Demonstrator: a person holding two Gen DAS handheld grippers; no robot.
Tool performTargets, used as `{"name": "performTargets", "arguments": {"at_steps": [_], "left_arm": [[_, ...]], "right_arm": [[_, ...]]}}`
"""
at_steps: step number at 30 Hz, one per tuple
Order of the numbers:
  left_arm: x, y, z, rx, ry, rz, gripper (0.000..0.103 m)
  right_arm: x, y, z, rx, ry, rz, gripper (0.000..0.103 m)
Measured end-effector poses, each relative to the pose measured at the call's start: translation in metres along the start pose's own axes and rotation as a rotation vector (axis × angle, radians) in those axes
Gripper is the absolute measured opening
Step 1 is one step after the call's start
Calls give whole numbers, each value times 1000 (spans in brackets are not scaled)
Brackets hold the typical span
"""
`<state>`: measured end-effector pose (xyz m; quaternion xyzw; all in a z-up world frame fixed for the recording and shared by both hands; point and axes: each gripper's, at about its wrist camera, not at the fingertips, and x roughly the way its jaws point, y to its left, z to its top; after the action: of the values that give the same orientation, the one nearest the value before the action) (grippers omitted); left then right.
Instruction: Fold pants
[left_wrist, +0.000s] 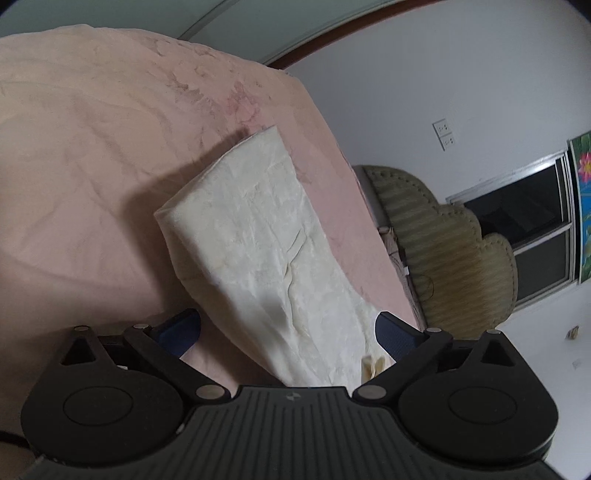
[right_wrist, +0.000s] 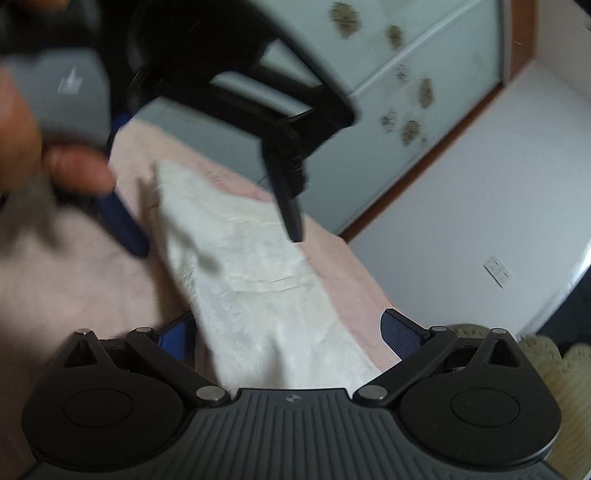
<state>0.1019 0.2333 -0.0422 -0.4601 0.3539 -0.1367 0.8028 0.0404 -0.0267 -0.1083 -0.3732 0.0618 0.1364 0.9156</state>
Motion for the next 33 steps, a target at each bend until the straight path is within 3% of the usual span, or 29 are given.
{"name": "performTargets", "arguments": {"at_steps": [5, 8, 10, 12, 14, 15, 17, 18, 19, 22, 25, 28, 33], "left_arm": [[22, -8, 13, 6, -43, 20, 102], [31, -11, 18, 9, -60, 42, 101], [34, -14, 20, 33, -56, 50, 98], [34, -14, 20, 55, -62, 81, 88], [34, -15, 19, 75, -72, 132, 60], [33, -13, 19, 77, -81, 160, 52], [31, -10, 18, 78, -89, 181, 33], [31, -8, 19, 83, -88, 185, 30], [30, -6, 19, 86, -90, 188, 19], [28, -6, 18, 109, -99, 194, 15], [25, -23, 10, 210, -143, 236, 13], [19, -51, -8, 378, -217, 298, 13], [7, -100, -43, 632, -321, 326, 12]], "right_arm": [[-4, -27, 3, 114, -6, 32, 103], [-13, -48, 7, 166, 10, 203, 103], [-22, -71, 13, 246, -23, 261, 103], [-18, -93, 17, 324, -25, 259, 103], [2, -104, 11, 368, 28, 228, 103], [14, -105, 4, 376, 76, 217, 101], [38, -103, -14, 403, 191, 231, 79], [47, -100, -24, 427, 252, 262, 62], [54, -96, -35, 452, 297, 306, 51], [52, -95, -43, 492, 291, 353, 40], [47, -101, -36, 517, 262, 379, 35], [48, -115, -36, 604, 244, 398, 36], [65, -128, -50, 703, 282, 396, 36]]}}
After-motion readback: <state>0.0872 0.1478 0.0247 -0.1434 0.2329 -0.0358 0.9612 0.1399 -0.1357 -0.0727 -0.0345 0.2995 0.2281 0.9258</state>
